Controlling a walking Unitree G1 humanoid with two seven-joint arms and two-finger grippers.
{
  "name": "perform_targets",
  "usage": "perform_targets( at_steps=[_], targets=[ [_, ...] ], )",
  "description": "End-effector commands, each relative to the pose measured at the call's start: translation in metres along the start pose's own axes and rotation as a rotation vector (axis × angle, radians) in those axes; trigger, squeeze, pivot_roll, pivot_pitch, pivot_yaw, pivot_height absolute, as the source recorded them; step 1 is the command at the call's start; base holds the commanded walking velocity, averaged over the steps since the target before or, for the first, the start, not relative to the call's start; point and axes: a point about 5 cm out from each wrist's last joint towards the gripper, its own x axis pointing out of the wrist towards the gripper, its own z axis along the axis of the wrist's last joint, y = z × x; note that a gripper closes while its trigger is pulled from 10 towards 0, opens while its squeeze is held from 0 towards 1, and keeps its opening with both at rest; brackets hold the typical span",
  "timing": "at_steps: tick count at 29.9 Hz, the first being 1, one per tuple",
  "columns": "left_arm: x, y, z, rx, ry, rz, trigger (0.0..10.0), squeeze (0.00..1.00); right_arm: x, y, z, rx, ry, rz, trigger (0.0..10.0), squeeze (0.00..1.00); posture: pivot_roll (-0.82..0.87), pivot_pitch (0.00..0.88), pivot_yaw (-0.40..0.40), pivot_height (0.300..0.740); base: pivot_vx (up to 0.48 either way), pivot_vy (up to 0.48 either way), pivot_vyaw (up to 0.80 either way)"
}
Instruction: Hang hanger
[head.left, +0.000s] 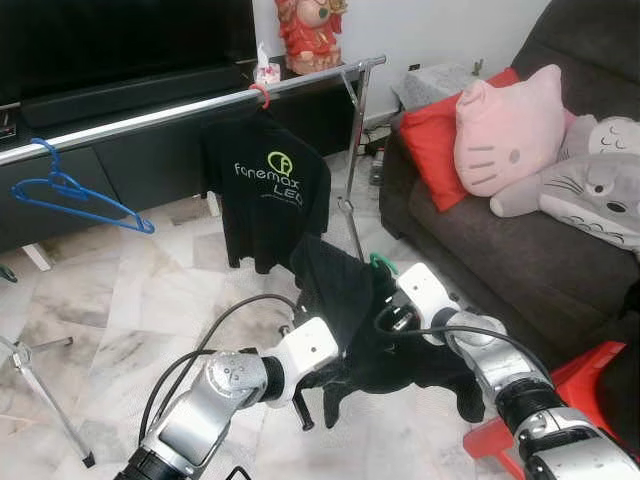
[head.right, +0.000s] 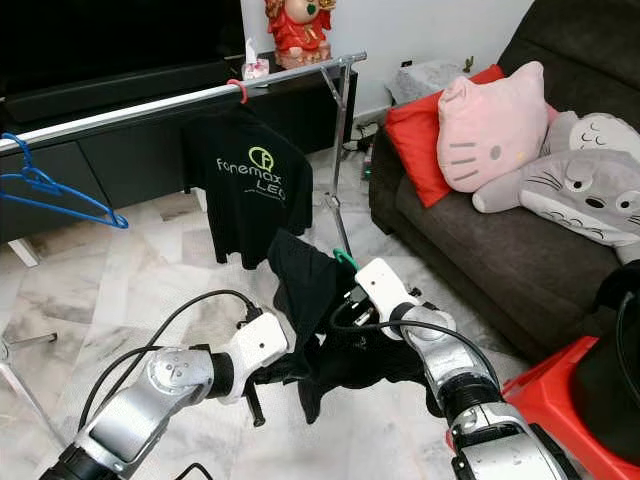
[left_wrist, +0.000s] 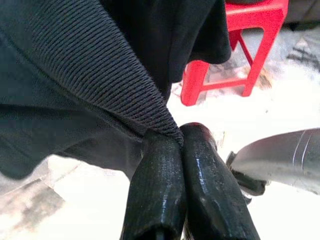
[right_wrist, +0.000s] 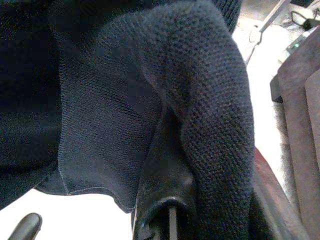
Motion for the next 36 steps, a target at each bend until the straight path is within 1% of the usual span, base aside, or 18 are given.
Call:
perform_targets(
  at_steps=[1,2,5,9,10,11,12,22,24,25,26,27,29,30,31,32,35,36],
  targets=[
    [0.005,-0.005,-0.004,0.015,0.031,-0.043,2.8,0.0,0.0,-0.012,0.021,0.016,-0.086,-0.046,10.0,0.0,0.01,0.0,-0.015,0.716,0.0,0.0,0.0],
    [0.006,-0.004,-0.003,0.015,0.033,-0.038,10.0,0.0,0.001,-0.011,0.023,0.013,-0.098,-0.034,10.0,0.0,0.01,0.0,-0.015,0.716,0.0,0.0,0.0],
    [0.007,-0.004,0.0,0.027,0.028,-0.051,10.0,0.0,0.0,-0.01,0.026,-0.01,-0.125,0.009,10.0,0.0,0.0,0.0,-0.019,0.716,0.0,0.0,0.0],
    [0.006,-0.007,0.002,0.036,0.016,-0.086,10.0,0.0,-0.002,-0.011,0.025,-0.034,-0.128,0.015,10.0,0.0,0.0,0.0,-0.02,0.716,0.0,0.0,0.0],
    [0.007,-0.006,0.003,0.032,0.011,-0.083,10.0,0.15,-0.002,-0.011,0.026,-0.034,-0.129,0.018,10.0,0.0,0.0,0.0,-0.023,0.716,0.0,0.0,0.0],
    [0.007,-0.006,0.004,0.027,0.005,-0.082,10.0,0.68,-0.002,-0.011,0.026,-0.033,-0.13,0.024,10.0,0.0,0.0,0.0,-0.023,0.716,0.0,0.0,0.0],
    [0.007,-0.006,0.005,0.024,0.0,-0.083,10.0,1.0,-0.001,-0.01,0.026,-0.035,-0.133,0.031,10.0,0.0,0.0,0.0,-0.023,0.716,0.0,0.0,0.0],
    [0.005,-0.007,0.005,0.022,-0.002,-0.101,10.0,1.0,0.001,-0.005,0.031,-0.05,-0.153,0.059,10.0,0.0,0.0,0.0,-0.026,0.716,0.0,0.0,0.0],
    [0.002,-0.004,0.006,0.021,-0.016,-0.075,10.0,1.0,0.0,-0.003,0.033,-0.076,-0.174,0.097,10.0,0.0,0.0,0.0,-0.026,0.716,0.0,0.0,0.0],
    [-0.004,0.007,0.009,0.011,-0.051,-0.008,10.0,1.0,-0.002,-0.002,0.034,-0.112,-0.19,0.145,10.0,0.0,0.01,0.0,-0.027,0.716,0.0,0.0,0.0],
    [-0.008,0.012,0.011,0.007,-0.065,0.026,10.0,1.0,-0.003,-0.003,0.034,-0.127,-0.188,0.16,10.0,0.0,0.0,0.0,-0.027,0.716,0.0,0.0,0.0],
    [-0.016,0.024,0.012,-0.009,-0.085,0.092,10.0,1.0,-0.005,-0.004,0.032,-0.141,-0.183,0.171,10.0,0.0,0.0,0.0,-0.027,0.716,0.0,0.0,0.0],
    [-0.025,0.031,0.011,-0.018,-0.09,0.109,10.0,1.0,-0.006,-0.006,0.03,-0.152,-0.168,0.179,10.0,0.0,0.01,0.0,-0.027,0.716,0.0,0.0,0.0],
    [-0.025,0.031,0.011,-0.018,-0.09,0.109,10.0,1.0,-0.006,-0.006,0.03,-0.152,-0.168,0.179,10.0,0.0,0.01,0.0,-0.027,0.716,0.0,0.0,0.0],
    [-0.032,0.035,0.01,-0.022,-0.091,0.116,10.0,1.0,-0.007,-0.007,0.028,-0.166,-0.162,0.196,10.0,0.0,0.01,0.0,-0.027,0.716,0.0,0.0,0.0],
    [-0.032,0.035,0.01,-0.022,-0.091,0.116,10.0,1.0,-0.007,-0.007,0.028,-0.166,-0.162,0.196,10.0,0.0,0.01,0.0,-0.027,0.716,0.0,0.0,0.0],
    [-0.06,0.051,0.012,-0.034,-0.111,0.154,10.0,1.0,-0.016,-0.011,0.02,-0.217,-0.145,0.277,10.0,0.0,0.01,0.0,-0.027,0.716,0.0,0.0,0.0],
    [-0.06,0.051,0.012,-0.034,-0.111,0.154,10.0,1.0,-0.016,-0.011,0.02,-0.217,-0.145,0.277,10.0,0.0,0.01,0.0,-0.027,0.716,0.0,0.0,0.0]
  ],
)
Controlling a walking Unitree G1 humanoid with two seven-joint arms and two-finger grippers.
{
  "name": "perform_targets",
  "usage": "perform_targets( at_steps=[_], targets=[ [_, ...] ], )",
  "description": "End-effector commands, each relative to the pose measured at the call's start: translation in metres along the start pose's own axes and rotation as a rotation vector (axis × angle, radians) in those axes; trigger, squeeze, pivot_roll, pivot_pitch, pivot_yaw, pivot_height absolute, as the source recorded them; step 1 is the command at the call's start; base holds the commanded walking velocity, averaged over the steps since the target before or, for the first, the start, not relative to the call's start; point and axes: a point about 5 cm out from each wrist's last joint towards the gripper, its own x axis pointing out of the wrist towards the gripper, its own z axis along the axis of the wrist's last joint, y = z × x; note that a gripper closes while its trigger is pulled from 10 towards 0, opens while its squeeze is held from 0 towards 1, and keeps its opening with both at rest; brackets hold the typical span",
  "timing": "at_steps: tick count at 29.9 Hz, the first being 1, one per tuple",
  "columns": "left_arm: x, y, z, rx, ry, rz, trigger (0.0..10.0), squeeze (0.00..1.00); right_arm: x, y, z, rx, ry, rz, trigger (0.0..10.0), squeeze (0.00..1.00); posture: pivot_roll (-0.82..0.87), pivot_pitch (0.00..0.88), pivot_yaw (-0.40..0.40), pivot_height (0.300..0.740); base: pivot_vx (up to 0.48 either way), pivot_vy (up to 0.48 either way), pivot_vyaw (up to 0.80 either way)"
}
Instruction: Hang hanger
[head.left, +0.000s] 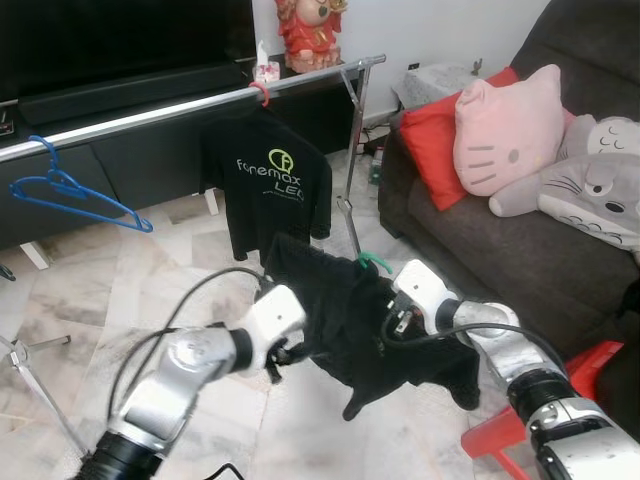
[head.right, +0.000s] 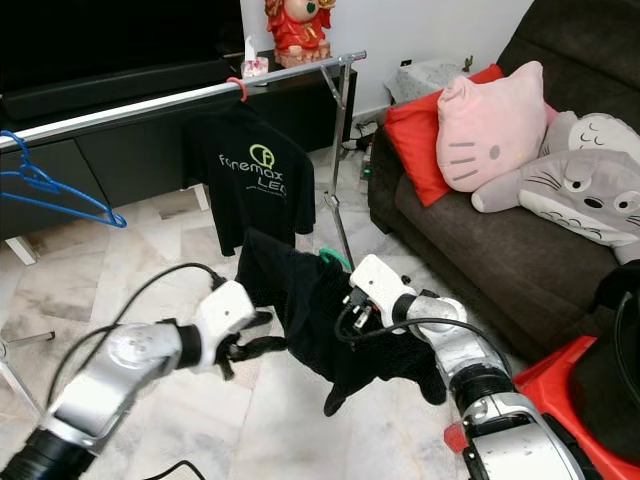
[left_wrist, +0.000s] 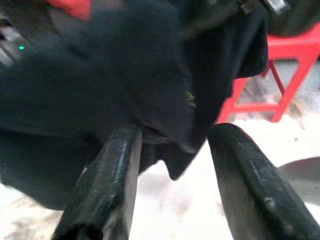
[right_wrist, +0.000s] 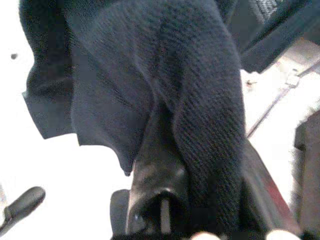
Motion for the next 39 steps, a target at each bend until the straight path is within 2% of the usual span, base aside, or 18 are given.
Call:
perform_targets(
  at_steps=[1,6,8,13,39],
  targets=[
    [-0.011,0.005,0.009,-0.005,-0.04,-0.01,10.0,1.0,-0.007,-0.001,0.003,-0.054,-0.033,0.061,10.0,0.0,0.01,0.0,-0.027,0.716,0.0,0.0,0.0],
    [-0.015,0.007,0.01,-0.01,-0.052,-0.036,10.0,1.0,-0.013,0.002,0.002,-0.066,-0.061,0.139,10.0,0.0,0.01,0.0,-0.026,0.716,0.0,0.0,0.0],
    [-0.015,0.006,0.01,-0.004,-0.045,-0.056,10.0,1.0,-0.016,0.007,0.003,-0.06,-0.083,0.223,10.0,0.0,0.0,0.0,-0.023,0.716,0.0,0.0,0.0],
    [-0.01,-0.003,0.012,-0.004,-0.043,-0.153,10.0,1.0,-0.018,0.017,0.004,-0.076,-0.104,0.334,10.0,0.0,0.0,0.0,-0.024,0.716,0.0,0.0,0.0],
    [-0.01,-0.005,0.012,-0.006,-0.042,-0.174,10.0,1.0,-0.018,0.018,0.005,-0.079,-0.11,0.347,10.0,0.0,0.0,0.0,-0.024,0.716,0.0,0.0,0.0]
  ],
)
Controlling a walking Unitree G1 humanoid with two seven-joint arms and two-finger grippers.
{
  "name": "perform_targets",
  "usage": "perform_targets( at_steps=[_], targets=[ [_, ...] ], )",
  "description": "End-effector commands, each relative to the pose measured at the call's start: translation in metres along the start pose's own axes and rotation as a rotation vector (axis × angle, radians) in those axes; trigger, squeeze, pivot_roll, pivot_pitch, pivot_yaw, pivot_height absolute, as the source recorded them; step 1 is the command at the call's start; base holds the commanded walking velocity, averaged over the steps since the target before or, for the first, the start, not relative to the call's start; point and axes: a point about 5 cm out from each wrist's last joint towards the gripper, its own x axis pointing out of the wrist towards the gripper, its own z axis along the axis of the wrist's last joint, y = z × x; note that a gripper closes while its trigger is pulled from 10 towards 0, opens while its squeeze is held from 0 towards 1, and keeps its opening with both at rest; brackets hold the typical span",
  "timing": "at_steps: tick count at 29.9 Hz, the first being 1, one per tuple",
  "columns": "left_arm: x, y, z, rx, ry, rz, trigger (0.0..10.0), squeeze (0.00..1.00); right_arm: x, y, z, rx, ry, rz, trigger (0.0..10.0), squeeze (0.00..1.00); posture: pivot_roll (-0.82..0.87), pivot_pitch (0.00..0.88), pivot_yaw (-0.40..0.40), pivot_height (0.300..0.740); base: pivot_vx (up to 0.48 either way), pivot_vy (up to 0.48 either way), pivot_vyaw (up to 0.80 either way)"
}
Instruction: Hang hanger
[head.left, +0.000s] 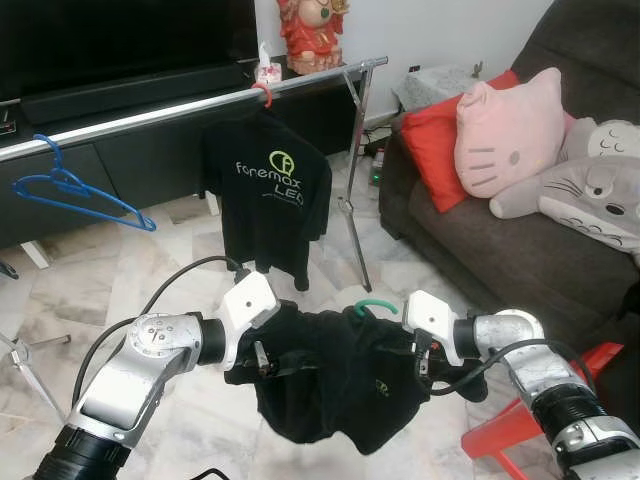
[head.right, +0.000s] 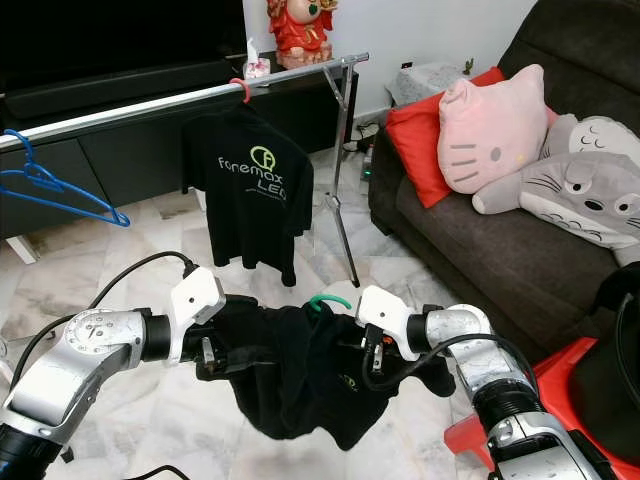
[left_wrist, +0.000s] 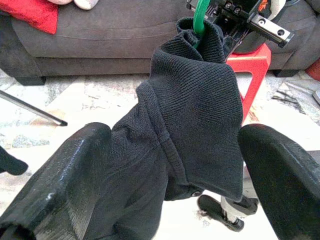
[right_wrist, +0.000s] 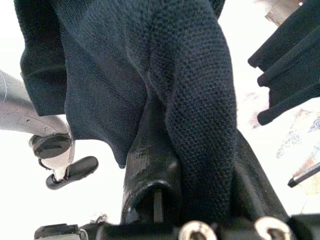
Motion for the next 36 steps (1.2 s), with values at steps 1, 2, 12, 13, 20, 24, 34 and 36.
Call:
perform_targets(
  at_steps=[1,2,12,13,20,24,34,36],
  targets=[
    [0.0,-0.001,0.006,0.029,0.001,-0.011,10.0,1.0,-0.003,-0.002,0.006,-0.027,-0.032,-0.007,10.0,0.0,0.0,0.0,-0.024,0.716,0.0,0.0,0.0],
    [0.0,-0.001,0.006,0.029,0.001,-0.011,10.0,1.0,-0.003,-0.002,0.006,-0.027,-0.032,-0.007,10.0,0.0,0.0,0.0,-0.024,0.716,0.0,0.0,0.0],
    [0.03,-0.011,0.007,0.069,-0.017,-0.099,10.0,0.0,0.011,0.016,0.016,-0.082,-0.07,0.168,10.0,0.0,-0.01,0.0,-0.024,0.716,0.0,0.0,0.0],
    [0.03,-0.01,0.008,0.073,-0.022,-0.095,10.0,0.0,0.012,0.016,0.016,-0.082,-0.068,0.167,10.0,0.0,-0.01,0.0,-0.024,0.716,0.0,0.0,0.0],
    [0.029,-0.009,0.01,0.082,-0.011,-0.12,10.0,0.0,0.011,0.015,0.017,-0.086,-0.056,0.169,10.0,0.0,0.0,0.0,-0.027,0.716,0.0,0.0,0.0],
    [0.025,-0.013,0.0,0.087,0.042,-0.168,10.0,0.0,0.01,0.014,0.018,-0.089,-0.055,0.168,10.0,0.0,0.0,0.0,-0.026,0.716,0.0,0.0,0.0],
    [0.033,-0.019,-0.014,0.052,0.074,-0.188,10.0,0.0,0.01,0.015,0.024,-0.099,-0.075,0.182,10.0,0.0,0.0,0.0,-0.024,0.716,0.0,0.0,0.0],
    [0.041,-0.022,-0.016,0.05,0.07,-0.188,10.0,0.0,0.011,0.015,0.025,-0.102,-0.079,0.185,10.0,0.0,0.0,0.0,-0.023,0.716,0.0,0.0,0.0]
  ],
)
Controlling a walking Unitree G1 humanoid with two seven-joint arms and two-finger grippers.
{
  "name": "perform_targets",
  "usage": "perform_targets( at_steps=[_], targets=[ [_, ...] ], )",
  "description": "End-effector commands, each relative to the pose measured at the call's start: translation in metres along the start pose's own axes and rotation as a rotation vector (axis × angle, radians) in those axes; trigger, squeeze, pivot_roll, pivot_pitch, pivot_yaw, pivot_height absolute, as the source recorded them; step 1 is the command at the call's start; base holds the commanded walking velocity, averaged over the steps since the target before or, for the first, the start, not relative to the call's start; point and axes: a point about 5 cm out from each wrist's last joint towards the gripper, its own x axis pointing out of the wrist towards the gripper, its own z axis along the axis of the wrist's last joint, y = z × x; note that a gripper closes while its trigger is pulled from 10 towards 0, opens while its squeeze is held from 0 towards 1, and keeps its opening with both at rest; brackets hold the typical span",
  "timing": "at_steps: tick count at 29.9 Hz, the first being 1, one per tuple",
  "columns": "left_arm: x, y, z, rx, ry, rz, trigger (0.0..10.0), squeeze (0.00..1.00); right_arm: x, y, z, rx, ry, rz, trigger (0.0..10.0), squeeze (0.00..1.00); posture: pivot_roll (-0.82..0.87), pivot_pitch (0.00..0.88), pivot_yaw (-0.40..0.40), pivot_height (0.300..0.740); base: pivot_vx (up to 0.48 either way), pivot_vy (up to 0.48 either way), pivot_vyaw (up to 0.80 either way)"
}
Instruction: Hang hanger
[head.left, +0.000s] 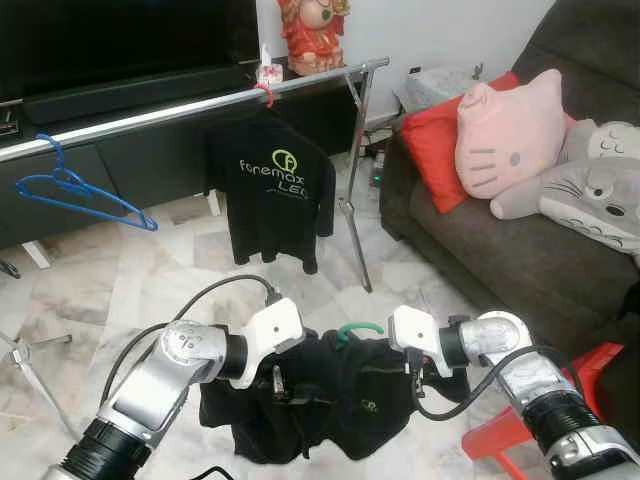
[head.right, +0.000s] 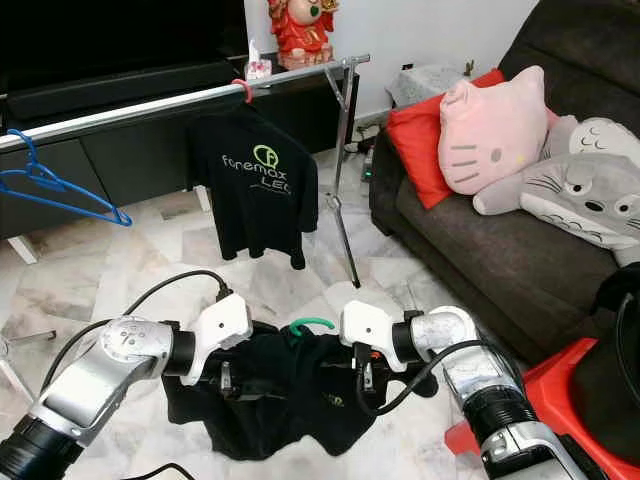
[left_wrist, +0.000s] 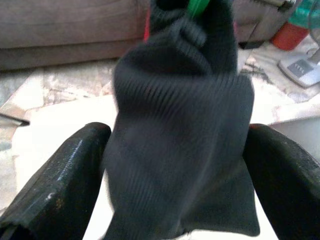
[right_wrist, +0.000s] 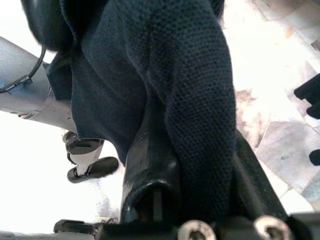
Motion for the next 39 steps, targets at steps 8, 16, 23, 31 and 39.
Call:
perform_targets(
  at_steps=[8,16,23,31,39],
  targets=[
    [0.01,-0.0027,0.0033,0.001,-0.022,-0.027,2.5,0.0,-0.0002,-0.0024,0.0106,-0.035,-0.038,0.006,10.0,0.0,0.0,0.0,-0.023,0.716,0.0,0.0,0.0],
    [0.0068,-0.0039,0.0008,-0.002,-0.017,-0.037,0.0,0.0,0.0,-0.0008,0.0102,-0.03,-0.039,0.011,10.0,0.0,0.0,0.0,-0.021,0.716,0.0,0.0,0.0],
    [0.0032,-0.0025,-0.0009,-0.012,-0.015,-0.031,0.0,0.0,-0.0002,-0.0007,0.0102,-0.03,-0.037,0.013,10.0,0.0,0.0,0.0,-0.021,0.716,0.0,0.0,0.0],
    [0.005,-0.0022,0.0007,-0.018,-0.026,-0.029,0.0,0.0,0.0009,-0.0004,0.0109,-0.027,-0.04,0.015,10.0,0.0,0.0,0.0,-0.021,0.716,0.0,0.0,0.0],
    [0.0049,-0.0016,0.0009,-0.023,-0.031,-0.022,0.0,0.0,0.0009,0.0008,0.0104,-0.024,-0.042,0.014,10.0,0.0,0.0,0.0,-0.018,0.716,0.0,0.0,0.0]
  ],
)
